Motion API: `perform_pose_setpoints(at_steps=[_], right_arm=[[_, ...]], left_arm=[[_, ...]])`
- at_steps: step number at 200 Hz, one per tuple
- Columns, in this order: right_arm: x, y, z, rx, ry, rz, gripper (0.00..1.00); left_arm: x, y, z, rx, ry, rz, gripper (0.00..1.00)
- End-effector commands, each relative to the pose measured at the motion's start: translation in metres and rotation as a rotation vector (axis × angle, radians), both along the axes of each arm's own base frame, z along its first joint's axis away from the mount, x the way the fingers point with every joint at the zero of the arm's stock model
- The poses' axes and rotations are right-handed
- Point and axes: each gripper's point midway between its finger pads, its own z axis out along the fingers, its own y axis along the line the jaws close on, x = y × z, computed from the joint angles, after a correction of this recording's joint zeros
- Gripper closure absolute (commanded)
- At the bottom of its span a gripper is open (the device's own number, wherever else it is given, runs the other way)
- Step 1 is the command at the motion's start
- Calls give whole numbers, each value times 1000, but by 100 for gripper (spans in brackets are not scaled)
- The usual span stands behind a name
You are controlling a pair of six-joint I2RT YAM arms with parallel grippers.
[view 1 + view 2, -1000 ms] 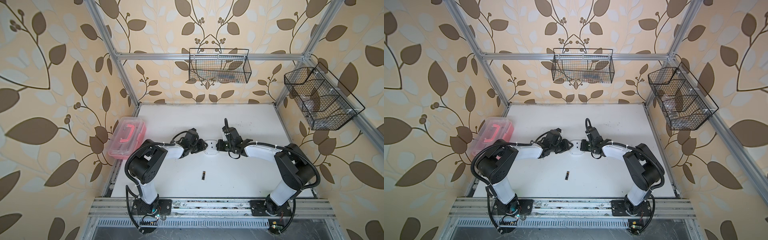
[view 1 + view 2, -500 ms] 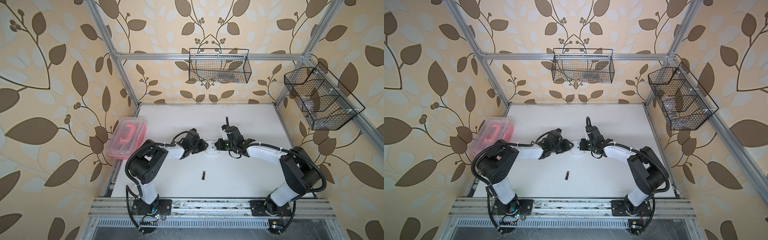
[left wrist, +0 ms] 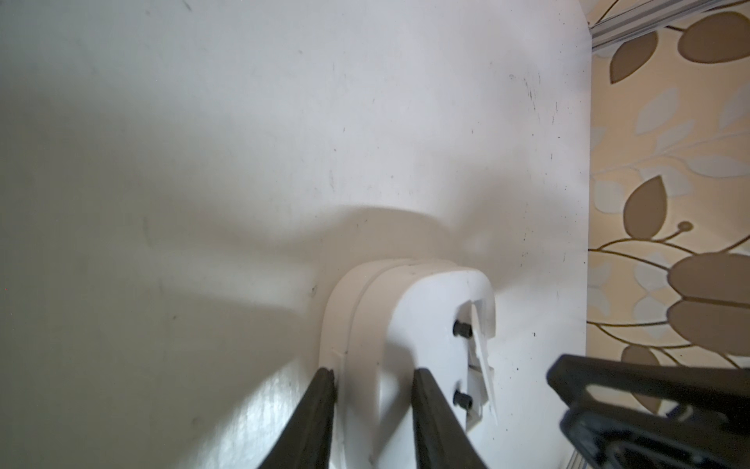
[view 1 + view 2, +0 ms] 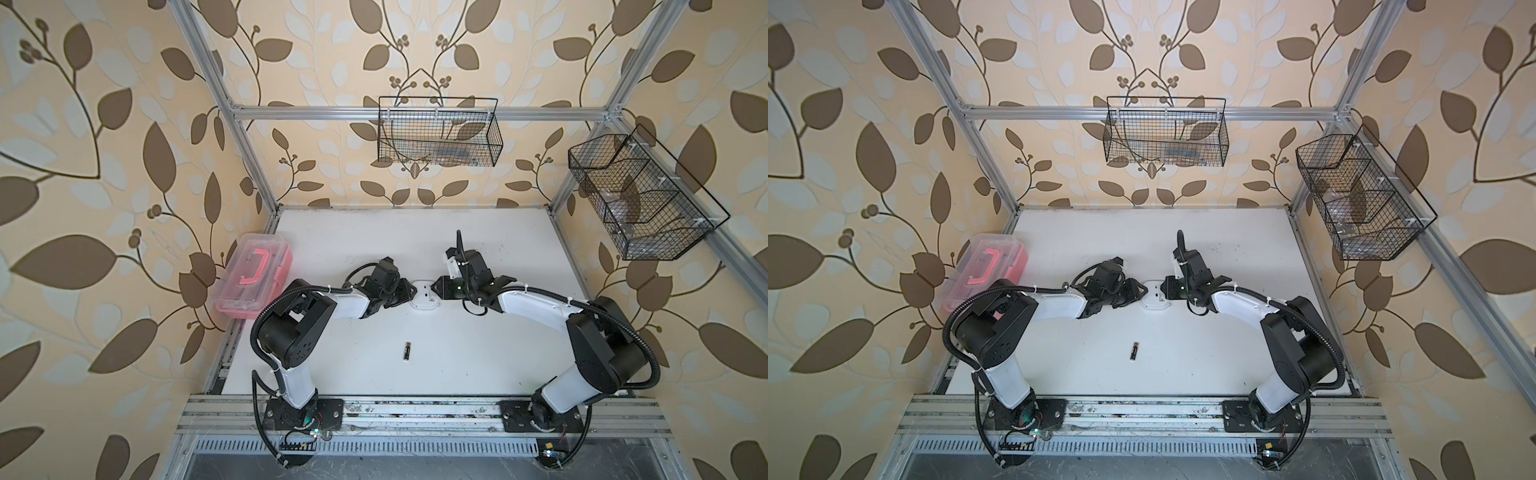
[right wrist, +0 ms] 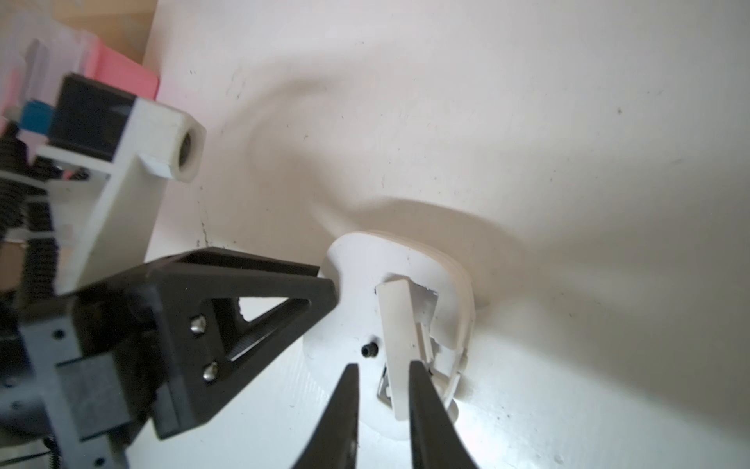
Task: Insert the battery into the alarm
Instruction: Remove the cover from the alarm.
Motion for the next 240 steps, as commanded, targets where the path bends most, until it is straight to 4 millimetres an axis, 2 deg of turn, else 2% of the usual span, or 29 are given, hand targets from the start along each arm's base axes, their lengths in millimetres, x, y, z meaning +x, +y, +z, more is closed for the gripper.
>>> perform_pose_setpoints(at_steps=[1,26,87,140,193,240], right_arm=[[1,4,-7,-53,11,56,66],[2,5,-17,-80,26,67,61],[-3,8,-34,-126,60,84,58],[-2,8,-40,-159,59,83,56],[-6,17,-37,-163,47,105,56],[-5,13,-31,-145,38,77,60]], left_arm=[[-21,10,-37,77,110,-3,66],[-21,9,-36,77,112,-8,66],[-21,7,-38,85,121,-24,66],[-21,7,-39,90,127,-29,66],[-22,7,-40,94,130,-29,66],[-22,8,-41,95,131,-27,66]])
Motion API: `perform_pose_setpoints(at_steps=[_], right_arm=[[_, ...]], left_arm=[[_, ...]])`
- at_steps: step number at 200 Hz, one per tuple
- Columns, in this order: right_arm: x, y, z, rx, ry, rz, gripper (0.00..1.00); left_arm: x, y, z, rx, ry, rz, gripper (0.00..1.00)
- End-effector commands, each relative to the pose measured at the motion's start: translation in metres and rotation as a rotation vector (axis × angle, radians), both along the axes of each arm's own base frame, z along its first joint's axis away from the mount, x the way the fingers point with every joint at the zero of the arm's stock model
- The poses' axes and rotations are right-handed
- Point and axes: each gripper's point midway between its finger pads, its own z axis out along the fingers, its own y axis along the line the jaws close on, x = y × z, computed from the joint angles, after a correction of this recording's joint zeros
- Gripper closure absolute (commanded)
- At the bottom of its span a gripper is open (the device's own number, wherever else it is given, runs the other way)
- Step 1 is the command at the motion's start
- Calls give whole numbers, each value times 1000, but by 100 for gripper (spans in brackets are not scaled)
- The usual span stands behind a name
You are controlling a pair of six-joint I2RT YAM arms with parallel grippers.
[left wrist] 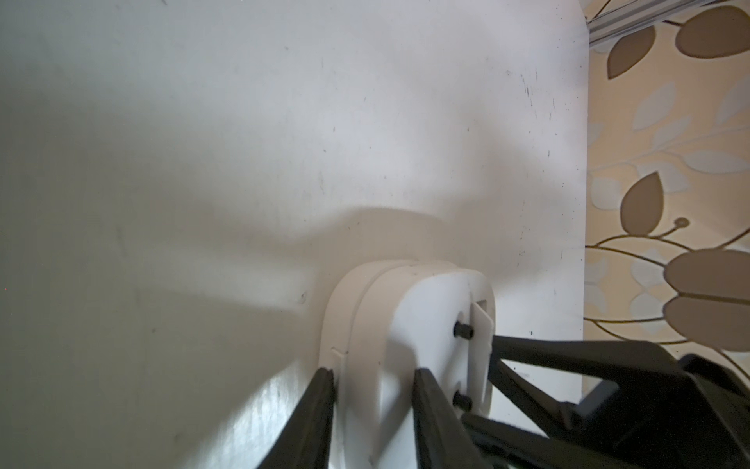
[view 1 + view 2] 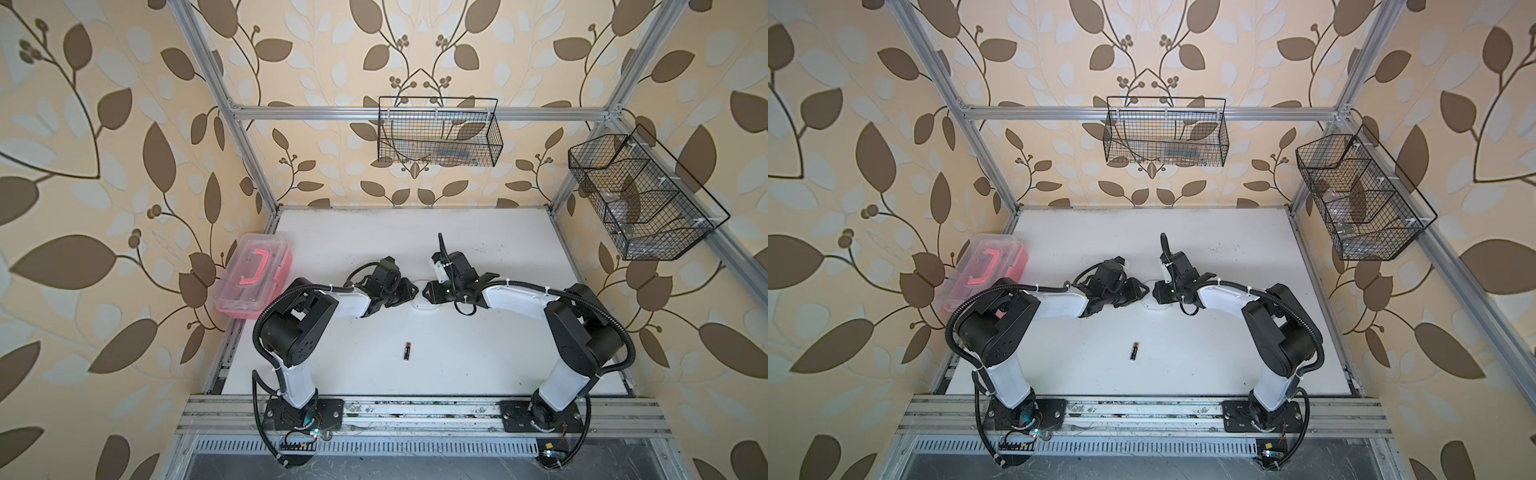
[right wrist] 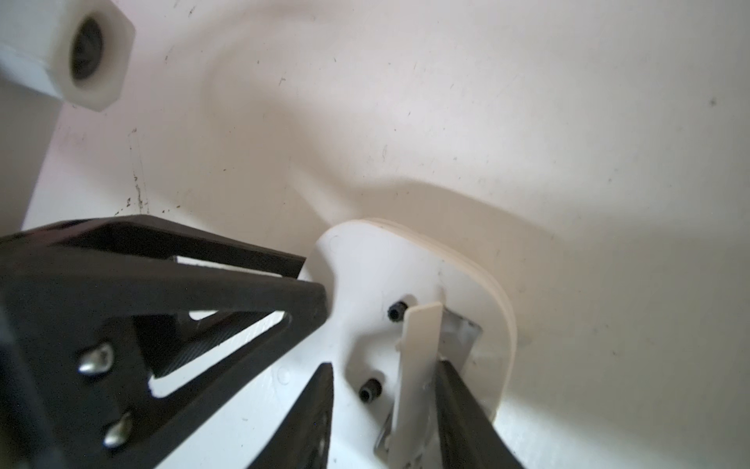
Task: Insert the battery into the alarm
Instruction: Remove the cover from the alarm.
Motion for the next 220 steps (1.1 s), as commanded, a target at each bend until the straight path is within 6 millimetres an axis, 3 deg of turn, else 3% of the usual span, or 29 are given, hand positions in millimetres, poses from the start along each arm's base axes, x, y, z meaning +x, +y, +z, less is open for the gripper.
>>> perform_pose_setpoints(at_steps=[1,67,220], right_arm=[[-6,-5,-3,-22,22,-14,61],[-3,-13,-4,-85,4,-39,72],[-8,-10,10,-104,-11,-15,84]], left_arm=[[-24,13,-41,102,126,-14,66],[-25,12,-42,100,130,-16,66],[-28,14,-45,98,133,-13,66]])
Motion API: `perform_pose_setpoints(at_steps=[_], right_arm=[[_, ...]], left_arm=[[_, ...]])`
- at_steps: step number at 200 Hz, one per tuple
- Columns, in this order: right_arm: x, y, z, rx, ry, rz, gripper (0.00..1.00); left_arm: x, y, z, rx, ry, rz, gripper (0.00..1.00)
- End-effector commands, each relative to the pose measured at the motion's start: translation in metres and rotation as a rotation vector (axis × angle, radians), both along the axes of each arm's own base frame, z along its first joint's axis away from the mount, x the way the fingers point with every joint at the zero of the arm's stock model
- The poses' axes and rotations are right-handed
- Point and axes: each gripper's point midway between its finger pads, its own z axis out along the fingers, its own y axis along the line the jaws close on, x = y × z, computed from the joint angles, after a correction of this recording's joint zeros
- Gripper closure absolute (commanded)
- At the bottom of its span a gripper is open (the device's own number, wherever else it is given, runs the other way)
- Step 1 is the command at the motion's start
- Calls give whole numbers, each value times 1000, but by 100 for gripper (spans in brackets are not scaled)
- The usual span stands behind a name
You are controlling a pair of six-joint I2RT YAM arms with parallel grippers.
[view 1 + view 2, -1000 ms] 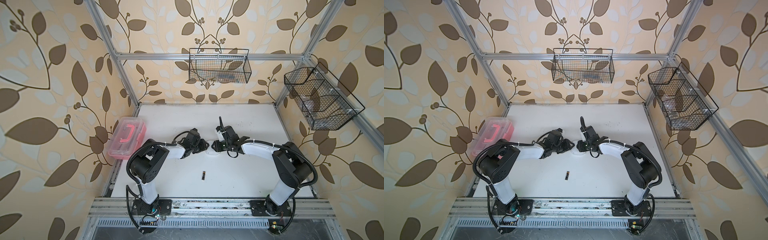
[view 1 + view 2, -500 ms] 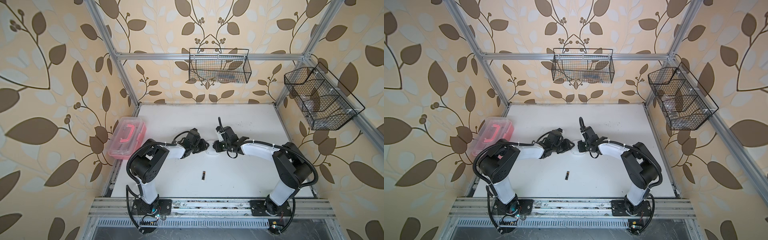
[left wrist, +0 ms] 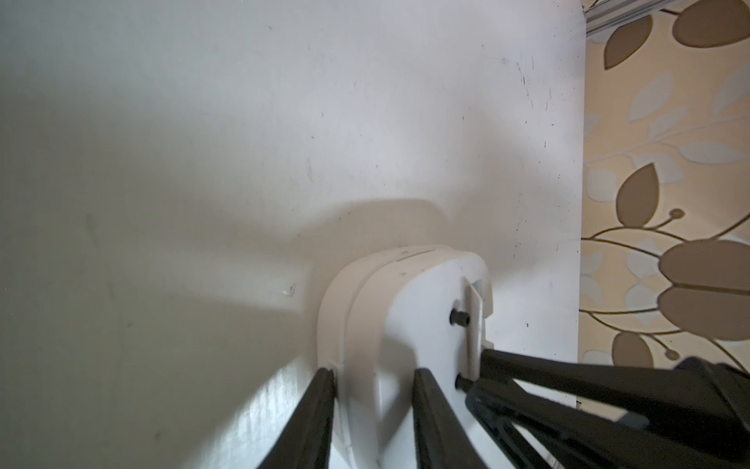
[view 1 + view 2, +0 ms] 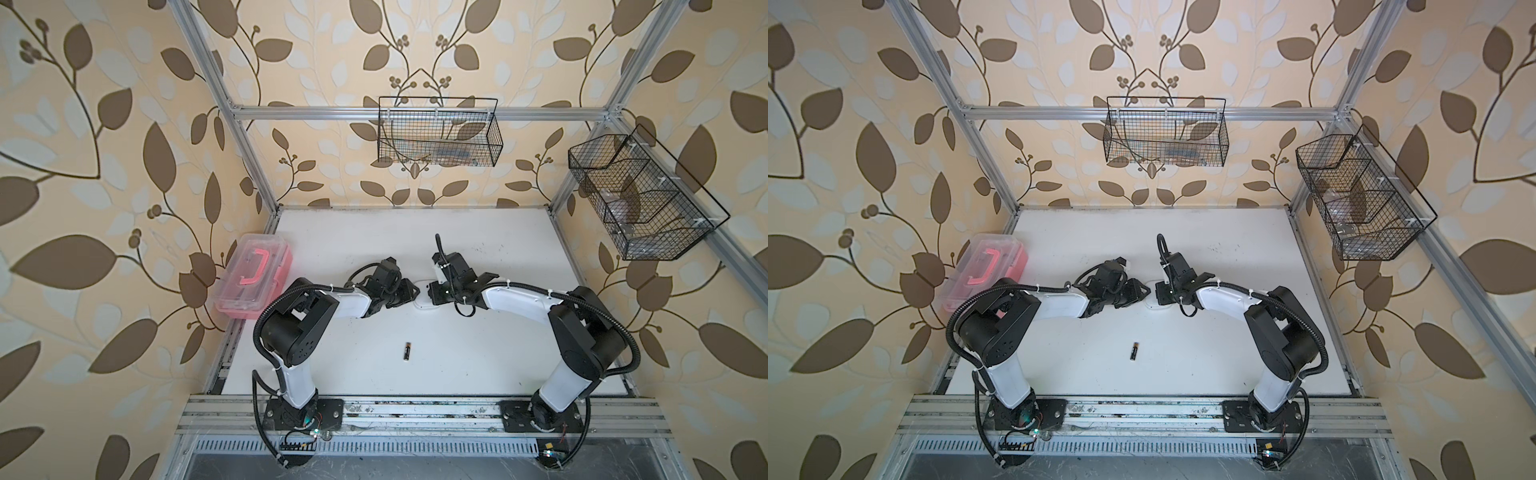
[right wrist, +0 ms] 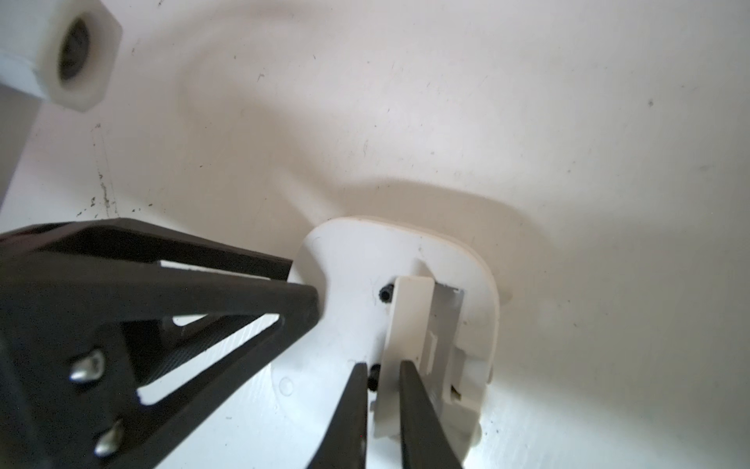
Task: Insert the battery into the alarm
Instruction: Remove the cover from the alarm.
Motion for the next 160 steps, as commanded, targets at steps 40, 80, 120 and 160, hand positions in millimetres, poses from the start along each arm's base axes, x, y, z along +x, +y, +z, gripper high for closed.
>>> perform_pose_setpoints(at_steps=[40,80,120,160], right_arm=[[-6,-5,11,-37,3,17,87],[-5,-8,22,-46,-25,15,93],[-2,-13,27,-51,-39,9,97],[0,-12,31,-42,-52,6,100]], left_arm=[[-25,17,-44,112,124,4,66],[-25,17,-44,115,123,6,66],[-23,17,-43,115,123,6,66],[-23,17,-42,118,124,3,66]])
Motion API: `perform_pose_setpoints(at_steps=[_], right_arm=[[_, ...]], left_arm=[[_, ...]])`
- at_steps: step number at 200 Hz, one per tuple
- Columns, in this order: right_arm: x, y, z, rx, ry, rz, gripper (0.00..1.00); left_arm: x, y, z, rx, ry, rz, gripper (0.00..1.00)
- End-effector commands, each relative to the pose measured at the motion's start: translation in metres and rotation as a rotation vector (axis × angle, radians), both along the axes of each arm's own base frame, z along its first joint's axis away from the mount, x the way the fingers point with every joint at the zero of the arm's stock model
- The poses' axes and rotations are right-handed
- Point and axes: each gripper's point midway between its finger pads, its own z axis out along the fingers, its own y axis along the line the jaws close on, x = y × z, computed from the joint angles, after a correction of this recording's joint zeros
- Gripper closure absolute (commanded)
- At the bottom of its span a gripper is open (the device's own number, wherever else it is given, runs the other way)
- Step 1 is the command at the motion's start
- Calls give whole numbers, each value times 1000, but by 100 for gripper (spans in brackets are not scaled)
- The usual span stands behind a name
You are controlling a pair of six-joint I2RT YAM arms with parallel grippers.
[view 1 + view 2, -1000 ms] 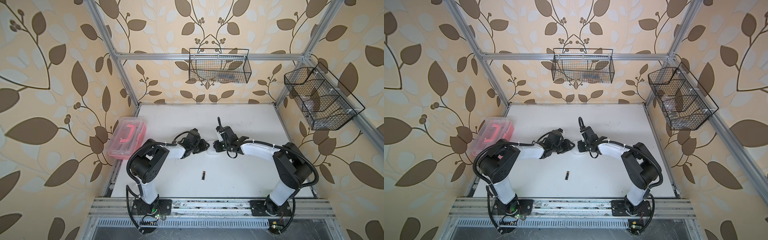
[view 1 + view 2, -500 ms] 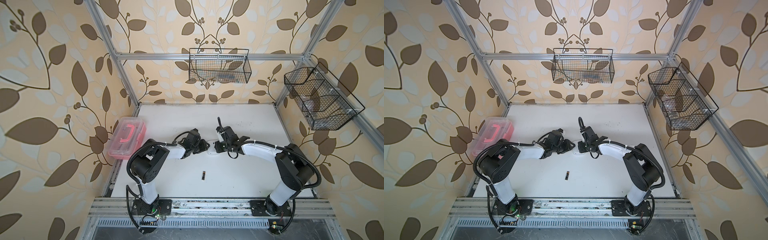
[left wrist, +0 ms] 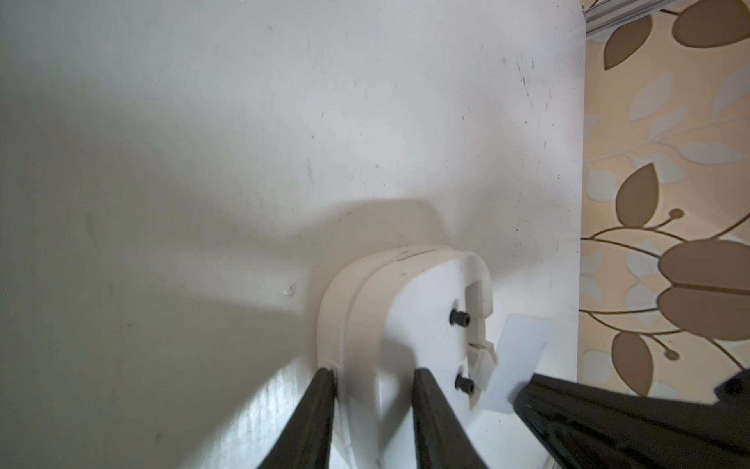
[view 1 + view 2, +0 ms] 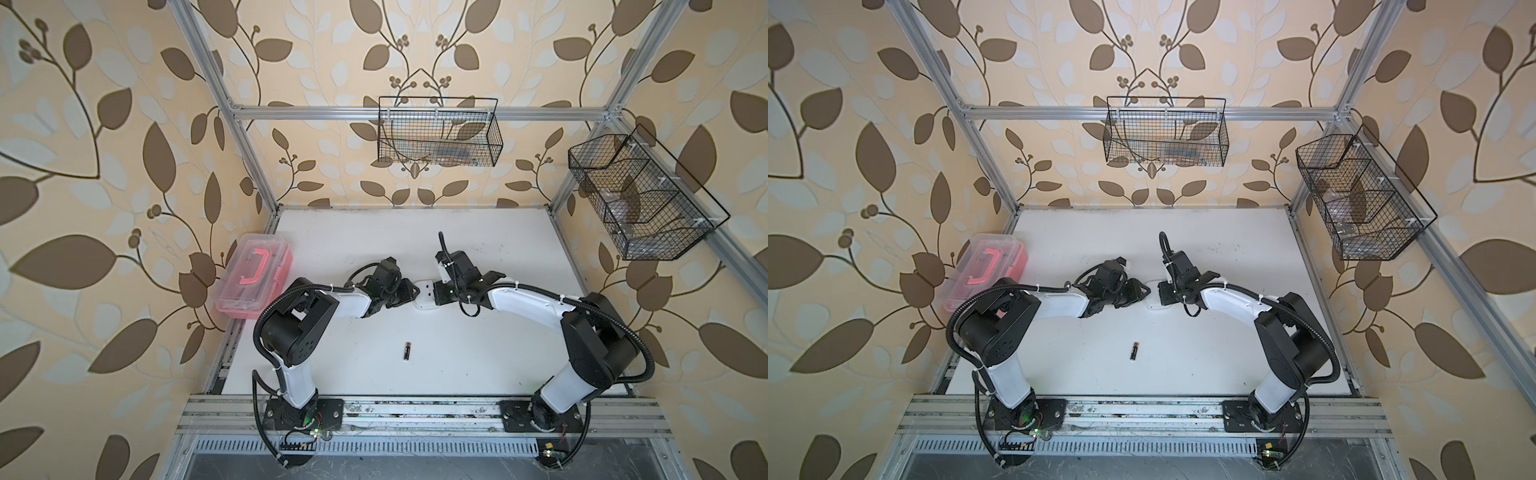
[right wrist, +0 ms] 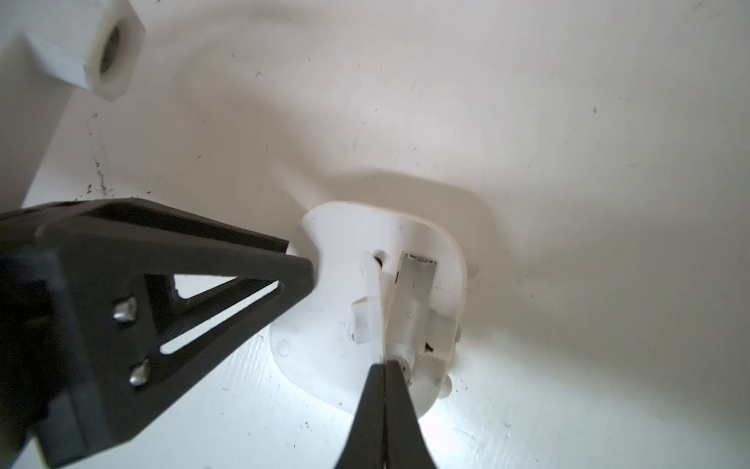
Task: Insert the battery into the alarm
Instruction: Remove the cover from the alarm, then place the cover at the center of the board.
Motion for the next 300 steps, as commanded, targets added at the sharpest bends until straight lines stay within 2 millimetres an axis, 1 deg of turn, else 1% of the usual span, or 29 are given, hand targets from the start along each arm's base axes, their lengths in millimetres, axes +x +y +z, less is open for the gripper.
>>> perform_pose_setpoints(at_steps=[1,22,47,75,99,113,130,146,187,210,246,273,300], right_arm=[[6,0,15,1,-35,0,100],[8,-5,18,15,-33,-14,100],[12,-29,23,7,-49,-64,99],[13,-72,25,-109,-57,-130,98],[10,-122,23,-327,-50,-229,98],[8,-147,23,-462,-45,-267,99],[5,-172,25,-587,-37,-315,100],[4,-187,25,-646,-28,-349,100],[4,-209,19,-790,-40,-428,100],[7,-213,10,-824,-34,-475,100],[10,-211,-6,-872,-17,-511,100],[11,-204,-23,-884,3,-498,100],[10,-196,-32,-887,5,-485,100]], left_arm=[[-23,17,-42,117,124,4,66],[-23,17,-41,117,121,3,66],[-22,16,-37,121,111,-5,66],[-19,14,-29,118,88,-19,66],[-16,11,-19,107,65,-28,65],[-14,10,-12,105,47,-31,65],[-12,9,-1,99,20,-36,65],[-10,9,9,101,-6,-39,64],[-7,12,32,107,-66,-42,64],[-8,16,38,121,-88,-40,64],[-13,25,41,142,-105,-27,64],[-17,32,44,158,-114,-18,64],[-20,36,45,173,-118,-14,64]])
